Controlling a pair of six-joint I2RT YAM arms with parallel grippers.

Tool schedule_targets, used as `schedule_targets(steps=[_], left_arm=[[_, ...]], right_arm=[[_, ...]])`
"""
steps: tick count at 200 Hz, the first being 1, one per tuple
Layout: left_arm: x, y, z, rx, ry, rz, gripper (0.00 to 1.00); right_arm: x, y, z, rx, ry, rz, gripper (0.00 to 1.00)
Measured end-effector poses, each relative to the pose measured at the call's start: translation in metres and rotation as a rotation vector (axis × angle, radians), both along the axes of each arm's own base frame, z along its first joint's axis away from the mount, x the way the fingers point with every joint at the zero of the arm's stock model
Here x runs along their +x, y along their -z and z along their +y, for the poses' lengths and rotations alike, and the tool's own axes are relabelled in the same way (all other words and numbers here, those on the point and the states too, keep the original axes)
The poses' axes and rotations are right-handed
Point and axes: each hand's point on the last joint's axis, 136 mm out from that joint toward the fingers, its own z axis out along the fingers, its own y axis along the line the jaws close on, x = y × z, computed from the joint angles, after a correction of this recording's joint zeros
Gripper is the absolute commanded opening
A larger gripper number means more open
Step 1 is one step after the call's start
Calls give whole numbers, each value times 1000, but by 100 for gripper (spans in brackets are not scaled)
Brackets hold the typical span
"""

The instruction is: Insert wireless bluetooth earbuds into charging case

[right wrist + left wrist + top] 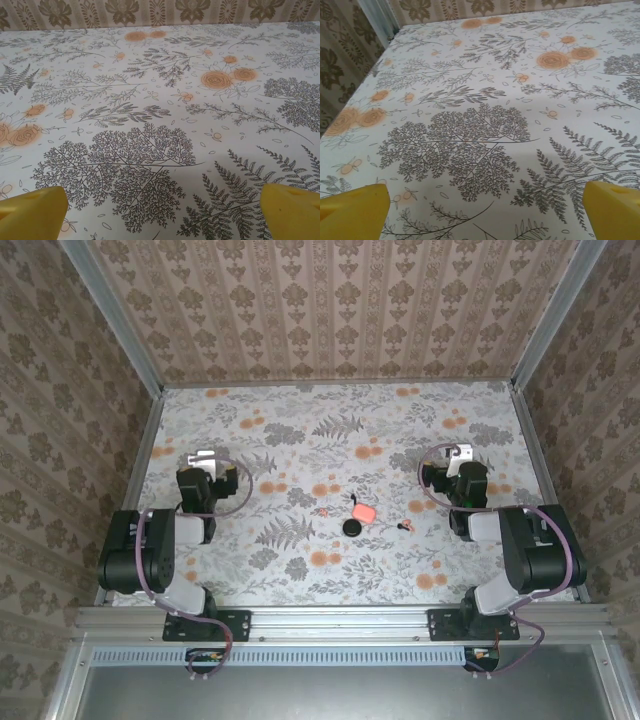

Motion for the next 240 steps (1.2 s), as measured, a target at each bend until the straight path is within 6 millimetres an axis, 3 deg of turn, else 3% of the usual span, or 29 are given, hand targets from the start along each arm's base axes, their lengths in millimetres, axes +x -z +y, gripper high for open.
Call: schedule_targets(steps=[240], left_arm=[[1, 0, -5, -20, 50, 6, 100]], right_arm=[[0, 0, 0, 0, 0, 0, 100]])
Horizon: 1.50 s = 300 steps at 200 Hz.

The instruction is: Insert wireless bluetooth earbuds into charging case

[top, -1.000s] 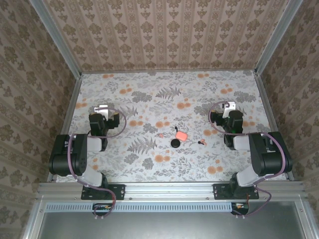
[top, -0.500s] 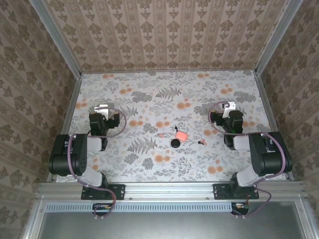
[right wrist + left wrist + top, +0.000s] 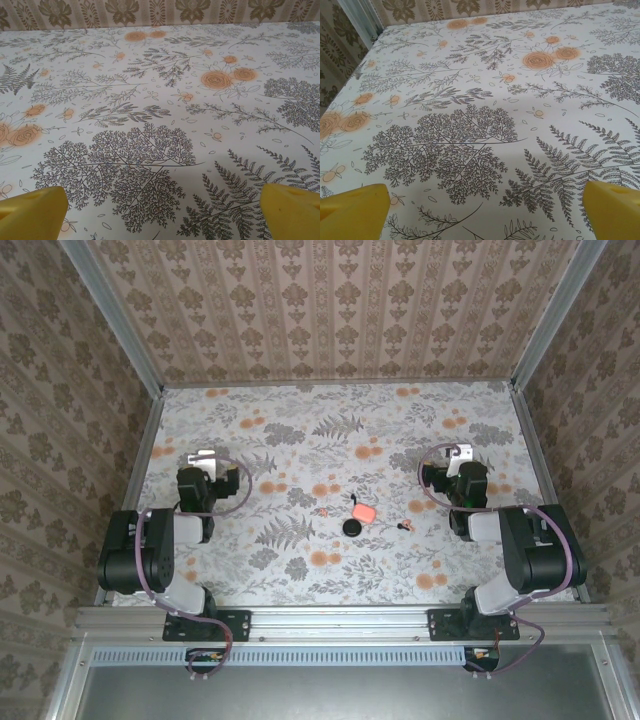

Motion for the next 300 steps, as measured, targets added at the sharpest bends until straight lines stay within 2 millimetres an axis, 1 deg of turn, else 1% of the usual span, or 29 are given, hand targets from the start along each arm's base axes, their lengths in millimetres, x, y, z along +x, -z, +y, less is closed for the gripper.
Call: schedule_targets(steps=[68, 102, 116, 128, 145, 156, 166, 180, 192, 214, 238, 261, 277, 300], left_arm=[[0, 0, -1, -2, 5, -1, 100], [0, 0, -2, 5, 3, 3, 98], [-1, 1, -3, 10, 0, 10, 97], [-1, -1, -3, 17, -3, 20, 96], [3, -13, -8, 30, 7, 23, 95], [6, -26, -16, 38, 28, 20, 94], [10, -38, -24, 42, 49, 13, 93], [11, -53, -39, 44, 84, 8, 92], [10, -61, -52, 52, 119, 17, 92], [3, -67, -83, 74, 193, 70, 91], [-3, -75, -112, 89, 265, 124, 90], [-7, -85, -133, 94, 309, 168, 88], [-8, -90, -146, 91, 330, 203, 85], [-11, -86, -163, 78, 352, 282, 82]], right_arm=[[0, 0, 0, 0, 0, 0, 100], [2, 0, 1, 0, -2, 35, 100], [4, -7, 1, 0, -1, 51, 100], [9, -18, 0, 6, 6, 68, 100], [17, -38, -1, 21, 16, 82, 100], [19, -48, 0, 25, 17, 92, 100], [16, -54, 1, 29, 14, 101, 100], [9, -58, 3, 39, 10, 121, 100], [2, -58, 4, 51, 10, 148, 100], [-10, -57, 8, 80, 2, 206, 100], [-18, -64, 14, 111, -15, 267, 100], [-25, -73, 21, 138, -31, 312, 100], [-33, -75, 27, 160, -40, 348, 100], [-44, -73, 37, 182, -62, 411, 100]])
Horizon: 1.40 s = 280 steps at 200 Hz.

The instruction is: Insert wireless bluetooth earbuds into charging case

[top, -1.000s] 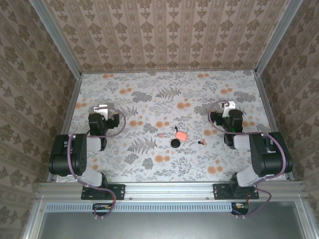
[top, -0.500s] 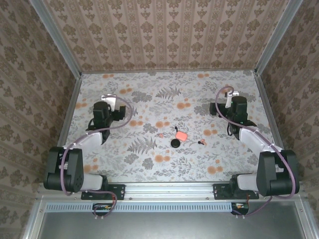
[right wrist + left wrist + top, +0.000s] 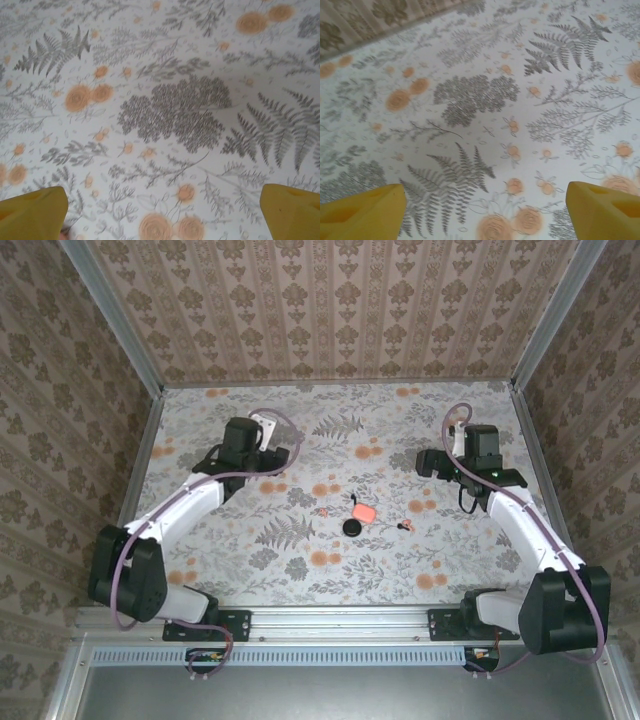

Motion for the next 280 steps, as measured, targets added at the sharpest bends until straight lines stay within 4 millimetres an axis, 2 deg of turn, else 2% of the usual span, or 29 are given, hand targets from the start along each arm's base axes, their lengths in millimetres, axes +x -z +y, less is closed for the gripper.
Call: schedule_targets(steps=[42, 98, 139, 195, 280], left_arm=[[-18, 22, -23, -37, 8, 195, 74], [-40, 41, -27, -57, -33, 385, 72], [-59, 58, -28, -32, -49, 489, 71], [-74, 78, -26, 9, -67, 577, 70], [-84, 91, -27, 7, -76, 629, 69]], right_arm=[[-19, 7, 22, -1, -64, 114, 100], [-41, 30, 49, -19, -152, 251, 97], [-49, 38, 68, -2, -204, 309, 89], [-55, 57, 84, 29, -245, 423, 79], [-65, 87, 121, 6, -340, 577, 75]])
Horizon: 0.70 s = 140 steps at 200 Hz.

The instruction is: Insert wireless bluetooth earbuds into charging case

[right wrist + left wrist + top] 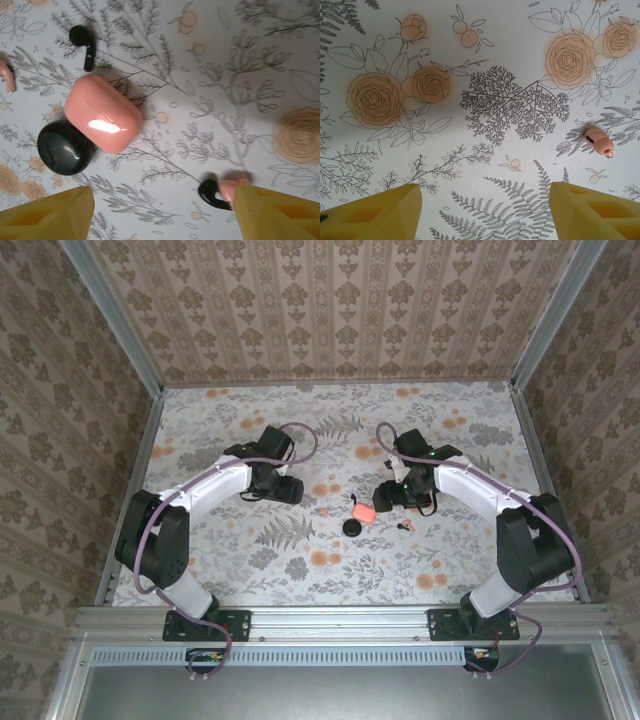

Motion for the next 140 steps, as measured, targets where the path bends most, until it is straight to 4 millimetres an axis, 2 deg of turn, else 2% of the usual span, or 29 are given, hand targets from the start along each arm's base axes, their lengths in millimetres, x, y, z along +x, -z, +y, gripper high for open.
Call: schedule_targets(steps=[61, 85, 140], left_arm=[[-8, 11, 8, 24, -21, 25, 69], [-12, 14, 15, 34, -35, 30, 69], [-13, 10, 26, 24, -63, 11, 69]], right_arm=[[-26, 0, 56, 49, -95, 50, 69], [-31, 10, 72, 38, -127, 85, 63], [-31, 33, 101, -4, -182, 134, 63]])
